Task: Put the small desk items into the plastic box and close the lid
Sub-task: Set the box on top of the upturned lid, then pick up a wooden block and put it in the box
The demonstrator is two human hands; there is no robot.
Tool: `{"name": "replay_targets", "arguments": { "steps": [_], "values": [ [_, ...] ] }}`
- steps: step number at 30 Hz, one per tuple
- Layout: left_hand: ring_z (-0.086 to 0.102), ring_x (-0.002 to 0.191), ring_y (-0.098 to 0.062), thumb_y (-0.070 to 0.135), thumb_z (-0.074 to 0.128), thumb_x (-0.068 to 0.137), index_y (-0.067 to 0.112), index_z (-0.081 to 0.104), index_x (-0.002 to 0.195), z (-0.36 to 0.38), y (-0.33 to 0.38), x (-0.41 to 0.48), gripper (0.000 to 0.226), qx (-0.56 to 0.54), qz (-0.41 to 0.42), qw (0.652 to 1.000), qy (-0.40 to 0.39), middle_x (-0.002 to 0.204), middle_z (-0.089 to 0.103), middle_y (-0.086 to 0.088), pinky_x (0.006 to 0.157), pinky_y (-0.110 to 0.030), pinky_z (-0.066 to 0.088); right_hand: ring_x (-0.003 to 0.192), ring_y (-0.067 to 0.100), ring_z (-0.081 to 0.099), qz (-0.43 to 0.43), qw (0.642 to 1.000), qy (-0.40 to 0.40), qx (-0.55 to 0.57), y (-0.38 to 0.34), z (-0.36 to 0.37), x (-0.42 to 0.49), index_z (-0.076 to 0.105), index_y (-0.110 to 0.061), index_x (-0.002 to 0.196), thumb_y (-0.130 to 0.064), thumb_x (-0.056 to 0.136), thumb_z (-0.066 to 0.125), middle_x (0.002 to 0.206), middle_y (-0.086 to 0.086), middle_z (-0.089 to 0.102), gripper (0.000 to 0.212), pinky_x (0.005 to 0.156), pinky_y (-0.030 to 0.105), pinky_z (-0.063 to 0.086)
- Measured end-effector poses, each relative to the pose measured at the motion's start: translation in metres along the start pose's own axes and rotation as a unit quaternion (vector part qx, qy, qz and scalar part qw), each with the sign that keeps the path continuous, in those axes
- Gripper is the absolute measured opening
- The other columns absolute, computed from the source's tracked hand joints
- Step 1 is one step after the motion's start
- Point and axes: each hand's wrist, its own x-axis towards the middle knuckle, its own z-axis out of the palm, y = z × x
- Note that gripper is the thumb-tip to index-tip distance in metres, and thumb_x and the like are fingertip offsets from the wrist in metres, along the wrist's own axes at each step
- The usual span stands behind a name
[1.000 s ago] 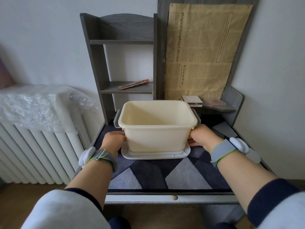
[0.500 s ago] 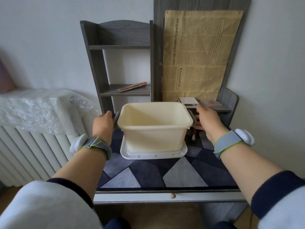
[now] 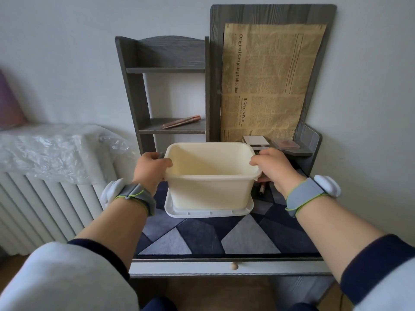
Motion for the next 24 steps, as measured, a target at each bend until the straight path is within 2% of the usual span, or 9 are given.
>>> {"name": "replay_targets", "arguments": {
  "steps": [3,5,7,10,15,17,19,21,24],
  "values": [
    [0.055,0.067,-0.022,0.007,0.064,0.076,0.026,0.051,0.068,0.001,0.0,0.0,0.025,0.026,-0.011,1.0,-0.006,0.072,0.055,0.003,0.057,-0.026,0.053,0.086,0.03,0.06,0.004,1.0,0.001,-0.006,0.001,0.0,-0.002,0.057,0.006,0.107,-0.007,0.079,0.061,0.09,0.012,0.057,0.032,0.073,0.051,0.061],
    [0.055,0.073,-0.028,0.008,0.063,0.077,0.027,0.049,0.066,0.004,0.0,0.0,0.025,0.047,-0.015,0.999,-0.005,0.072,0.054,0.002,0.065,-0.034,0.057,0.083,0.032,0.059,0.0,1.0,-0.005,-0.01,0.001,0.0,-0.002,0.058,-0.001,0.086,-0.008,0.078,0.06,0.082,0.011,0.052,0.011,0.074,0.056,0.059],
    [0.057,0.086,-0.031,0.013,0.062,0.077,0.02,0.059,0.087,0.006,0.004,-0.004,0.013,0.097,-0.013,0.995,-0.003,0.086,0.058,-0.003,0.079,-0.042,0.056,0.088,0.032,0.061,0.002,1.0,-0.008,-0.015,0.002,0.001,-0.003,0.061,-0.004,0.098,-0.01,0.08,0.06,0.083,0.008,0.054,0.019,0.076,0.053,0.06],
    [0.054,0.113,-0.034,0.024,0.061,0.077,0.012,0.047,0.136,0.012,0.012,-0.005,0.061,0.219,0.016,0.975,0.026,0.126,0.054,-0.011,0.095,-0.042,0.049,0.094,0.028,0.061,0.011,1.0,-0.007,-0.021,0.003,0.001,0.001,0.054,-0.01,0.122,-0.015,0.083,0.061,0.099,0.005,0.057,0.04,0.078,0.047,0.06],
    [0.041,0.125,-0.034,0.025,0.056,0.083,0.015,0.045,0.139,0.032,0.036,-0.016,0.057,0.294,0.112,0.949,0.024,0.136,0.047,-0.013,0.1,-0.042,0.041,0.089,0.026,0.061,-0.007,0.999,0.01,-0.046,0.006,-0.001,0.011,0.056,-0.002,0.124,-0.029,0.085,0.066,0.095,0.005,0.06,0.048,0.082,0.049,0.058],
    [0.04,0.128,-0.031,0.025,0.056,0.084,0.018,0.045,0.14,0.043,0.045,-0.02,0.058,0.298,0.145,0.944,-0.002,0.141,0.045,-0.01,0.102,-0.041,0.039,0.078,0.029,0.059,-0.026,0.998,0.021,-0.049,0.006,-0.003,0.012,0.057,0.011,0.117,-0.03,0.085,0.065,0.086,0.017,0.061,0.053,0.084,0.055,0.054],
    [0.04,0.13,-0.03,0.026,0.057,0.084,0.018,0.045,0.14,0.056,0.053,-0.024,0.058,0.305,0.171,0.936,-0.035,0.143,0.044,-0.008,0.104,-0.041,0.04,0.081,0.037,0.062,-0.038,0.997,0.033,-0.059,0.004,-0.005,0.013,0.057,0.015,0.113,-0.03,0.085,0.064,0.098,0.033,0.065,0.053,0.089,0.059,0.05],
    [0.04,0.129,-0.03,0.027,0.058,0.084,0.018,0.044,0.141,0.07,0.058,-0.025,0.059,0.323,0.193,0.924,-0.072,0.142,0.044,-0.008,0.102,-0.038,0.039,0.098,0.042,0.063,-0.044,0.995,0.039,-0.077,0.002,-0.009,0.016,0.064,0.009,0.109,-0.031,0.086,0.063,0.108,0.029,0.065,0.046,0.092,0.053,0.05],
    [0.042,0.127,-0.029,0.032,0.058,0.086,0.019,0.041,0.144,0.092,0.066,-0.025,0.062,0.36,0.214,0.9,-0.121,0.141,0.045,-0.007,0.099,-0.038,0.041,0.101,0.027,0.062,-0.049,0.994,0.027,-0.091,0.001,-0.016,0.026,0.069,-0.01,0.105,-0.03,0.089,0.063,0.105,0.009,0.069,0.027,0.093,0.045,0.051]
  ]
}}
